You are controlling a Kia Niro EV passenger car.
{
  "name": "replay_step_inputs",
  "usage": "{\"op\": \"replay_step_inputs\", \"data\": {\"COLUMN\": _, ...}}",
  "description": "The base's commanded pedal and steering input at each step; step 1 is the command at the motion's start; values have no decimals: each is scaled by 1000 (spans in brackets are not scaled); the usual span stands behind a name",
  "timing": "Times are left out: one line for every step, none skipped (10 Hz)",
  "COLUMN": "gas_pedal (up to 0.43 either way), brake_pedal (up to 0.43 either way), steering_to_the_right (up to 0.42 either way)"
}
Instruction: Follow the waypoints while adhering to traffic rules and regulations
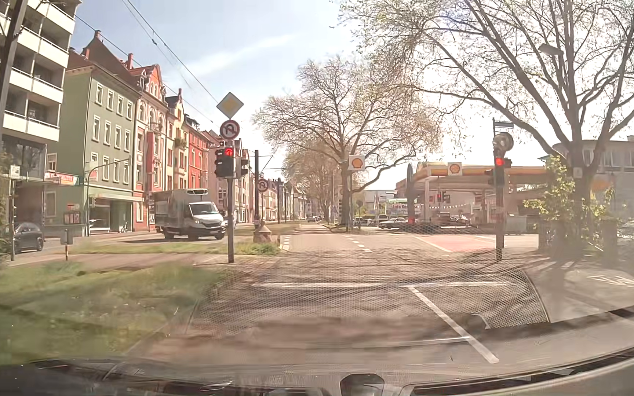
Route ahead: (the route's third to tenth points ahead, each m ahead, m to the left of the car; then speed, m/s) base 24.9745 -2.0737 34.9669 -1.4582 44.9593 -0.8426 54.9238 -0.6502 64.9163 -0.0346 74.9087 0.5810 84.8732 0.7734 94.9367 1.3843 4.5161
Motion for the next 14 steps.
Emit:
{"op": "replay_step_inputs", "data": {"gas_pedal": 0, "brake_pedal": 201, "steering_to_the_right": 4}}
{"op": "replay_step_inputs", "data": {"gas_pedal": 0, "brake_pedal": 213, "steering_to_the_right": 1}}
{"op": "replay_step_inputs", "data": {"gas_pedal": 0, "brake_pedal": 232, "steering_to_the_right": 0}}
{"op": "replay_step_inputs", "data": {"gas_pedal": 0, "brake_pedal": 244, "steering_to_the_right": 0}}
{"op": "replay_step_inputs", "data": {"gas_pedal": 0, "brake_pedal": 238, "steering_to_the_right": -1}}
{"op": "replay_step_inputs", "data": {"gas_pedal": 0, "brake_pedal": 238, "steering_to_the_right": -2}}
{"op": "replay_step_inputs", "data": {"gas_pedal": 0, "brake_pedal": 244, "steering_to_the_right": -2}}
{"op": "replay_step_inputs", "data": {"gas_pedal": 0, "brake_pedal": 244, "steering_to_the_right": -2}}
{"op": "replay_step_inputs", "data": {"gas_pedal": 0, "brake_pedal": 238, "steering_to_the_right": -2}}
{"op": "replay_step_inputs", "data": {"gas_pedal": 0, "brake_pedal": 232, "steering_to_the_right": -2}}
{"op": "replay_step_inputs", "data": {"gas_pedal": 0, "brake_pedal": 220, "steering_to_the_right": -2}}
{"op": "replay_step_inputs", "data": {"gas_pedal": 0, "brake_pedal": 207, "steering_to_the_right": -2}}
{"op": "replay_step_inputs", "data": {"gas_pedal": 0, "brake_pedal": 207, "steering_to_the_right": -2}}
{"op": "replay_step_inputs", "data": {"gas_pedal": 0, "brake_pedal": 207, "steering_to_the_right": -3}}
